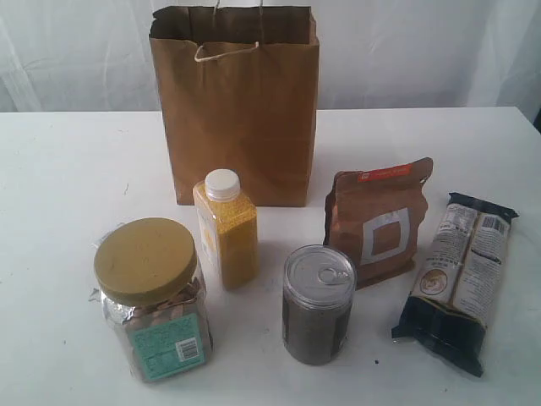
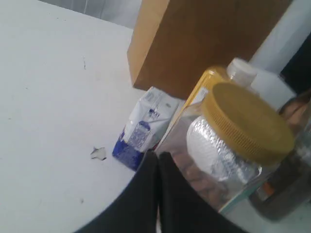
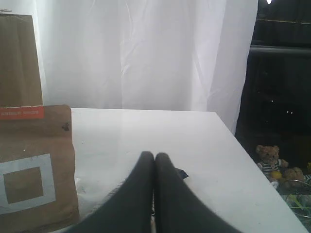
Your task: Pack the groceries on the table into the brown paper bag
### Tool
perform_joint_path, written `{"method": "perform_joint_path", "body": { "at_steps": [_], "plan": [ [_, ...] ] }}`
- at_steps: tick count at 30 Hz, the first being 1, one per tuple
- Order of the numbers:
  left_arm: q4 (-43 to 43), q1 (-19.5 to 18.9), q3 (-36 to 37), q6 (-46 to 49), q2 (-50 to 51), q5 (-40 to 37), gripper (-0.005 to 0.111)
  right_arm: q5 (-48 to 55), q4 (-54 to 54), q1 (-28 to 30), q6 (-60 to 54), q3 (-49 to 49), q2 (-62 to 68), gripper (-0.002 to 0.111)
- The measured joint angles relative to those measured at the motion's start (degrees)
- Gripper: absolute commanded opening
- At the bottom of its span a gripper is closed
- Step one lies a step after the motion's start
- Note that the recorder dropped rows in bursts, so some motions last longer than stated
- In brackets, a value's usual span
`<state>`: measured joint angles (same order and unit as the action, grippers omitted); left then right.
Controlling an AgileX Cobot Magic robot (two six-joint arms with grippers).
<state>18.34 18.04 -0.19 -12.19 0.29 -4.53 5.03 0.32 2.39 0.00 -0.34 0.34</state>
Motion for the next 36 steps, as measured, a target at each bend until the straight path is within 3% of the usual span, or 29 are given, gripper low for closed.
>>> {"method": "perform_joint_path", "body": {
  "at_steps": [11,14,21,28,36],
  "plan": [
    [2.96,0.00,0.00,-5.25,-0.03,21.07,0.000,0.00,0.00,0.00,0.00,0.00,0.00,0.000],
    [1.17,0.00,0.00,-4.61,-0.03,23.44,0.000,0.00,0.00,0.00,0.00,0.00,0.00,0.000],
    [-7.01,0.00,-1.27,0.53,-0.03,21.96,0.000,0.00,0.00,0.00,0.00,0.00,0.00,0.000],
    [-9.08,0.00,-6.02,12.19,-0.12,20.58,0.000,-0.09,0.00,0.00,0.00,0.00,0.00,0.000],
    [-10.07,0.00,-16.03,13.91,4.69,8.75,0.000,-0.09,0.00,0.00,0.00,0.00,0.00,0.000]
  ]
}}
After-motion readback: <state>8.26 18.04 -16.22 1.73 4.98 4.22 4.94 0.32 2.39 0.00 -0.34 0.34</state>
